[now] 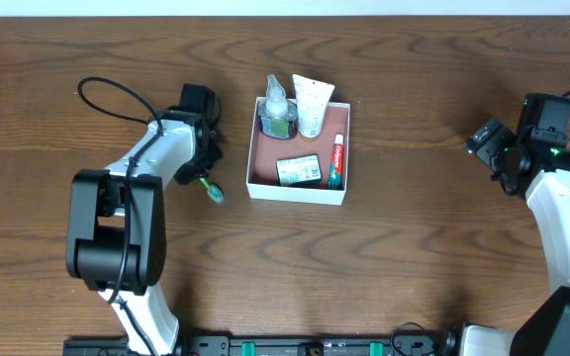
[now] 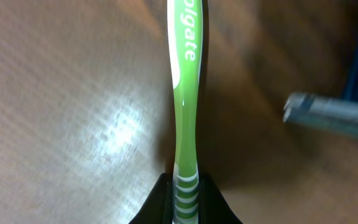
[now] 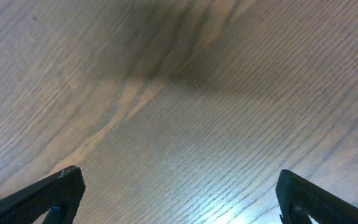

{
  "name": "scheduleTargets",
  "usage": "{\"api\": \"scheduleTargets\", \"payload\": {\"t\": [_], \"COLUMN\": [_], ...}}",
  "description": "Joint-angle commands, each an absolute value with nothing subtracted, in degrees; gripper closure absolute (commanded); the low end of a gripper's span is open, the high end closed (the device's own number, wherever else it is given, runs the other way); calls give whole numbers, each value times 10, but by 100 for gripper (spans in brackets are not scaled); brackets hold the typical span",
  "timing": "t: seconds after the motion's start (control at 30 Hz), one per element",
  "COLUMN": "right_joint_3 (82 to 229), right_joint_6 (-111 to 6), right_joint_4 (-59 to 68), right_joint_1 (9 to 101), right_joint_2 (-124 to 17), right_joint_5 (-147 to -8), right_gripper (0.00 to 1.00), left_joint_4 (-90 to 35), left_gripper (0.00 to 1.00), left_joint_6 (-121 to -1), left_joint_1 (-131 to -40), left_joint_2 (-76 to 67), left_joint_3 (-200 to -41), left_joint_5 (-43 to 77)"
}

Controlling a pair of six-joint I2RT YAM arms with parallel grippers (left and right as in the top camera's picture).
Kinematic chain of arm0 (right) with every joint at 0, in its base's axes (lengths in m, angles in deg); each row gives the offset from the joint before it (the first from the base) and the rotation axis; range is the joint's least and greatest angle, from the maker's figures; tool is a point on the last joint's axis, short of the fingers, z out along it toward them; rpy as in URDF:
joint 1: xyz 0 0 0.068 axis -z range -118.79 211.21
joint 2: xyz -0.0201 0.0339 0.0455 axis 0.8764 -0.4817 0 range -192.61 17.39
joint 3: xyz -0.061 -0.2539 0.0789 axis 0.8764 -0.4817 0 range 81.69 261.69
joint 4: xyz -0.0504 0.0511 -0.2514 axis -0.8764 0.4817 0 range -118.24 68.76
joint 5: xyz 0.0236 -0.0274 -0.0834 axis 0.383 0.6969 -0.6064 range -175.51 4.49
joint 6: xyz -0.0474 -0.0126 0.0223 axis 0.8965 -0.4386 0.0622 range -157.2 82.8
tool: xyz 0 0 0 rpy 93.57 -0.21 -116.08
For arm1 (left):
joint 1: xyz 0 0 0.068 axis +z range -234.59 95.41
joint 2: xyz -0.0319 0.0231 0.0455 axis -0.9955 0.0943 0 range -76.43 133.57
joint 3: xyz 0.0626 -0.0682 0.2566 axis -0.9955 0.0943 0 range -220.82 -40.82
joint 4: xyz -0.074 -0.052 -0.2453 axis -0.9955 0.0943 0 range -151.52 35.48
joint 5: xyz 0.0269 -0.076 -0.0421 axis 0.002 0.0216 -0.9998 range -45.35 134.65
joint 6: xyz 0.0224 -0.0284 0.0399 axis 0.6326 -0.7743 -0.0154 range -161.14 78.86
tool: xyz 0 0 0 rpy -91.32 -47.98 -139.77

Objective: Pack container
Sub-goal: 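Grasp the green toothbrush with the left gripper and lift, then lower the toothbrush into the box beside the toothpaste and release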

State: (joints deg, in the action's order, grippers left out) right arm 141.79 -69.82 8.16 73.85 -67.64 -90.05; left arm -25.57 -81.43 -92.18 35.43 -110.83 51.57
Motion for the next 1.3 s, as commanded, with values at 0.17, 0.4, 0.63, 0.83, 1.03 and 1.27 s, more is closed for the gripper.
{"api": "scheduleTargets", "payload": {"t": [0.17, 0.4, 0.63, 0.83, 1.03, 1.27], "right_joint_3": [1419, 1419, 1419, 1419, 1419, 1419], "right_joint_6": [-704, -704, -704, -704, -704, -704], "right_joint_4": [82, 82, 82, 82, 82, 82], "right_joint_1": [743, 743, 743, 743, 743, 743], "right_joint_2": [-678, -678, -678, -678, -678, -678], "right_joint_5": [-904, -904, -904, -904, -904, -904], "right_gripper": [1, 1, 1, 1, 1, 1], "left_joint_4": [-213, -204, -237, -315, -381, -410], "left_gripper": [94, 94, 94, 94, 94, 94], "left_joint_6": [-710, -636, -554, -465, -455, -461], "left_joint_1": [-919, -935, -1018, -1104, -1157, -1208], "left_joint_2": [207, 72, 33, 54, 87, 111], "left_joint_3": [-1094, -1094, -1094, -1094, -1094, -1094], "left_joint_5": [495, 414, 406, 406, 408, 408]}}
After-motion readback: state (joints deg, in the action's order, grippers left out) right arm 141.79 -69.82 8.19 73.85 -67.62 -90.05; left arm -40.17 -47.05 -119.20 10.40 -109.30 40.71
